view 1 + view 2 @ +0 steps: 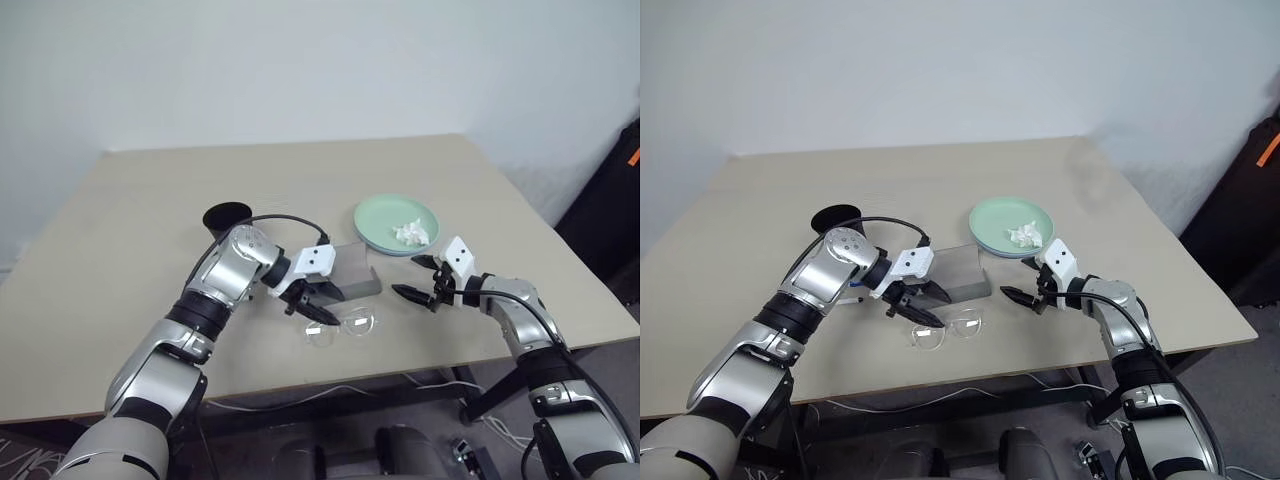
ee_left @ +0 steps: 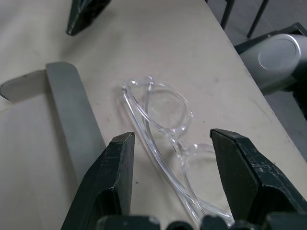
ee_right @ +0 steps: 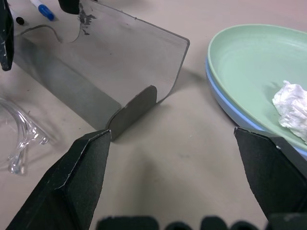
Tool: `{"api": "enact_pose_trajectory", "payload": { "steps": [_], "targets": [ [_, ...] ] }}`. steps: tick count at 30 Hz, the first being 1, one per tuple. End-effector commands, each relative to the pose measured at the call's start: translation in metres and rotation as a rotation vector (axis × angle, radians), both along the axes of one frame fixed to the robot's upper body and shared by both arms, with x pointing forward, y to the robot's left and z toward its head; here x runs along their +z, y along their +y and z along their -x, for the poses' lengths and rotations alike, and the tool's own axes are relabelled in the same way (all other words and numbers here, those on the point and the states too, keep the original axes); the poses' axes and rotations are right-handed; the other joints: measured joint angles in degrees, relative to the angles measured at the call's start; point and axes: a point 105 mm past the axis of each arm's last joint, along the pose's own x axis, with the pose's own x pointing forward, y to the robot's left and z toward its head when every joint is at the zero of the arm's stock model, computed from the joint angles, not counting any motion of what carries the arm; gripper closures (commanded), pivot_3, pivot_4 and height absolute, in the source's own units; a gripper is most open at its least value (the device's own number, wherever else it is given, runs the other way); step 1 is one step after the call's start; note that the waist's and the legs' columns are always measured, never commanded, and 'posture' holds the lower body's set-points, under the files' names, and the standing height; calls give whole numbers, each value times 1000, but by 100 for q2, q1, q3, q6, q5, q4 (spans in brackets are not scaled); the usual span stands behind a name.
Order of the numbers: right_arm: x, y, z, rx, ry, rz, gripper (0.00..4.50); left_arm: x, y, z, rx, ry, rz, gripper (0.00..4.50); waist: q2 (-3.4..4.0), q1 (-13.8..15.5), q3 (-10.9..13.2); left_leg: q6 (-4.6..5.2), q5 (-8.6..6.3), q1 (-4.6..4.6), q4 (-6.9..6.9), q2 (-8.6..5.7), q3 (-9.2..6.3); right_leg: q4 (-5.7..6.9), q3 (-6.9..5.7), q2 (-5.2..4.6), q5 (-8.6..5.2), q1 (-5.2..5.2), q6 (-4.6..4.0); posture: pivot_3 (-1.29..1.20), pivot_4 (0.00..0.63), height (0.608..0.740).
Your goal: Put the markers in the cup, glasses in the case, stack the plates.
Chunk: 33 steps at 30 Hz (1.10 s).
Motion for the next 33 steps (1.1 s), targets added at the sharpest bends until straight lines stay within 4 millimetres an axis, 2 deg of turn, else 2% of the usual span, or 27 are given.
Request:
{"api": "enact_pose_trajectory", "payload": {
  "steps": [1, 8, 17, 21, 24, 30, 33],
  "targets": [
    [15, 4, -6, 1, -60, -25, 40, 10, -3, -8, -11, -26, -38, 1892, 0, 0, 0, 0, 0, 0, 0, 0, 0, 0, 0, 0, 0, 0, 0, 0, 0, 720],
    [14, 7, -6, -5, -64, -32, 40, 3, -6, -14, 1, -3, -80, 1892, -1, 0, 0, 1, 1, -3, 3, -4, -1, 0, 3, 1, 1, 1, 2, 0, 0, 720],
    [12, 6, -6, -20, -67, -35, 40, 0, -19, -12, 2, 68, -66, 1892, -1, 0, 0, 2, 1, -3, 3, -4, -4, 2, 5, 2, 1, 1, 2, 0, 0, 720],
    [11, 6, -5, -24, -67, -36, 40, -3, -19, -12, -3, 60, -89, 1892, -1, -1, 0, 2, 1, -3, 5, -5, -6, 2, 5, 2, 1, 1, 2, 0, 0, 720],
    [11, 5, -5, -28, -67, -36, 40, -4, -17, -12, -5, 52, -105, 2456, -1, 0, 0, 2, 1, -2, 5, -4, -8, 2, 6, 2, 1, 1, 2, 0, 0, 720],
    [10, 5, -6, -29, -67, -35, 40, -3, -15, -13, -17, 37, -115, 4420, -1, 0, -1, 3, 1, -2, 7, -4, -9, 3, 7, 2, 1, 3, 2, 0, 0, 720],
    [10, 6, -6, -29, -67, -34, 40, -2, -15, -14, -19, 31, -116, 4468, -1, 1, -1, 7, 4, -1, 10, -4, -10, 4, 8, 2, 1, 6, 2, 0, 0, 720]
  ]
}}
